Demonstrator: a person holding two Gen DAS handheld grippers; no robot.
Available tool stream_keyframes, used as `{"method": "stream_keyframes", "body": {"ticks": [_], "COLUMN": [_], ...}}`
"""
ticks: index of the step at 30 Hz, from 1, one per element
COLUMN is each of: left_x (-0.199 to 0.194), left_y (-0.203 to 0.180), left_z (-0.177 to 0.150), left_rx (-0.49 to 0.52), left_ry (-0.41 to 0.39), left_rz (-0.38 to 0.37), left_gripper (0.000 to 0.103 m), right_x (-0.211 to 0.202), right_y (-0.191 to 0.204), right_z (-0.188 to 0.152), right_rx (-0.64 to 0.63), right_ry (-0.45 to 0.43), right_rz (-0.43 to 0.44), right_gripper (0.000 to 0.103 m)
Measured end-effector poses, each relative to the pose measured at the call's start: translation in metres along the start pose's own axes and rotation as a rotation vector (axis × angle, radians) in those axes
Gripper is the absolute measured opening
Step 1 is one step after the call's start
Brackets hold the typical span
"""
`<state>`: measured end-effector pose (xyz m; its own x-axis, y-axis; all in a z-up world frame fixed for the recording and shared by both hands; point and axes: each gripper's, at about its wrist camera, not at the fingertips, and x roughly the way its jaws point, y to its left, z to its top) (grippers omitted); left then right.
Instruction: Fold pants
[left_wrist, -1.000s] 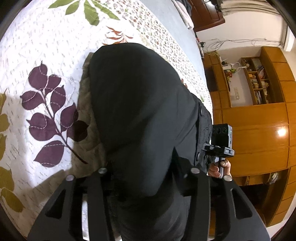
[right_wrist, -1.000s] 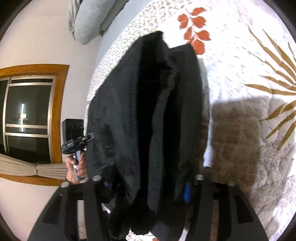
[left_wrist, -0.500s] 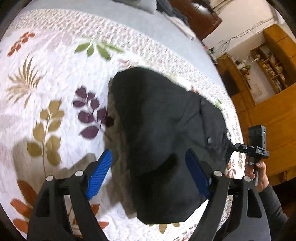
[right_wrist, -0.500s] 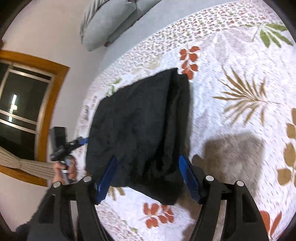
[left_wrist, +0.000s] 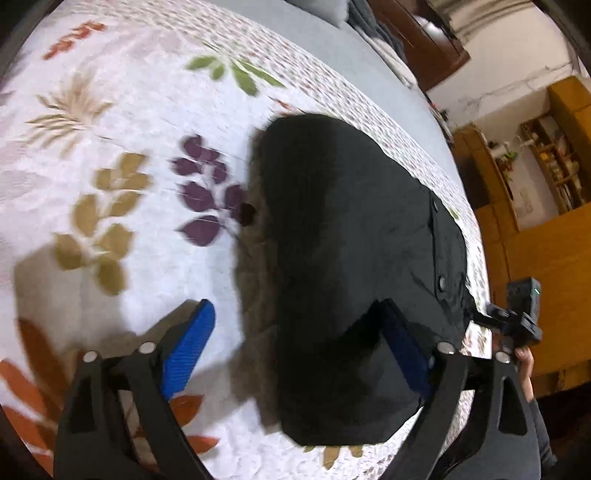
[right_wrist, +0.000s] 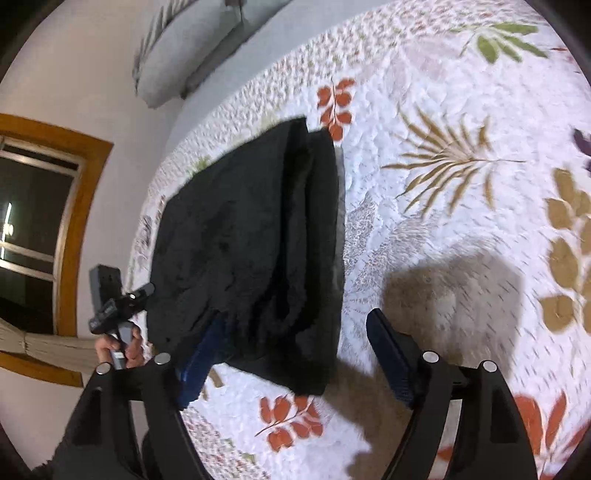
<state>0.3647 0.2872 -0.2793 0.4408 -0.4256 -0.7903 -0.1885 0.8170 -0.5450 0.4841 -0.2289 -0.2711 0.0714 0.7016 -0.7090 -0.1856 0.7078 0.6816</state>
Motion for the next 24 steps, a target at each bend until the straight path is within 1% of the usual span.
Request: {"method": "stream_keyframes", "body": {"ticks": [1,2,3,5,8,9,10,11,13,15,16,17,18,20,22,24], "left_x": [-0.007,-0.012,-0.021,-0.048,-0.082,-0.094,-0.106,-0.116,-0.142,-0.161,-0.172,-0.180,-0.190,-0.209,-0.230,-0.244], "left_y": [0.006,0.011,0.019,0.028,0.029,0.027,0.024,0.019,0.007,-0.003,-0.009,-0.013,-0.020,-0.035,-0.055,-0.077], "left_z": [-0.003,-0.005,-0.009,-0.021,-0.039,-0.048,-0.055,-0.064,-0.090,-0.112,-0.126,-0.135,-0.147,-0.172,-0.198,-0.218], "left_rx": [-0.020,-0.039,-0.063,-0.075,-0.080,-0.077,-0.063,-0.045,0.010,0.044,0.054,0.054,0.056,0.074,0.103,0.105], "left_ry": [-0.010,-0.008,-0.021,-0.099,-0.166,-0.184,-0.209,-0.235,-0.301,-0.343,-0.361,-0.370,-0.369,-0.388,-0.422,-0.424], "left_rz": [0.019,0.045,0.083,0.158,0.216,0.239,0.254,0.283,0.369,0.452,0.490,0.510,0.540,0.561,0.540,0.567], "left_gripper": [0.094,0.100,0.100,0.100,0.100,0.100,0.100,0.100,0.100,0.100,0.100,0.100,0.100,0.100,0.100,0.100], "right_x": [-0.009,-0.018,-0.026,-0.039,-0.064,-0.073,-0.077,-0.082,-0.098,-0.110,-0.119,-0.126,-0.132,-0.146,-0.156,-0.166], "right_y": [-0.002,-0.005,-0.009,-0.014,-0.007,-0.002,0.003,0.007,0.019,0.029,0.035,0.039,0.043,0.056,0.070,0.087], "right_z": [-0.006,-0.012,-0.020,-0.035,-0.069,-0.083,-0.093,-0.104,-0.131,-0.151,-0.165,-0.176,-0.185,-0.205,-0.222,-0.238], "right_rx": [0.024,0.050,0.077,0.122,0.112,0.106,0.103,0.101,0.086,0.082,0.084,0.089,0.092,0.077,0.050,0.026], "right_ry": [-0.029,-0.052,-0.072,-0.098,-0.169,-0.186,-0.192,-0.200,-0.219,-0.245,-0.260,-0.275,-0.286,-0.319,-0.353,-0.385], "right_rz": [-0.002,-0.009,-0.023,-0.090,-0.190,-0.214,-0.236,-0.250,-0.274,-0.306,-0.323,-0.339,-0.352,-0.371,-0.395,-0.428], "right_gripper": [0.089,0.090,0.090,0.091,0.092,0.094,0.097,0.097,0.100,0.099,0.099,0.099,0.099,0.099,0.099,0.100]}}
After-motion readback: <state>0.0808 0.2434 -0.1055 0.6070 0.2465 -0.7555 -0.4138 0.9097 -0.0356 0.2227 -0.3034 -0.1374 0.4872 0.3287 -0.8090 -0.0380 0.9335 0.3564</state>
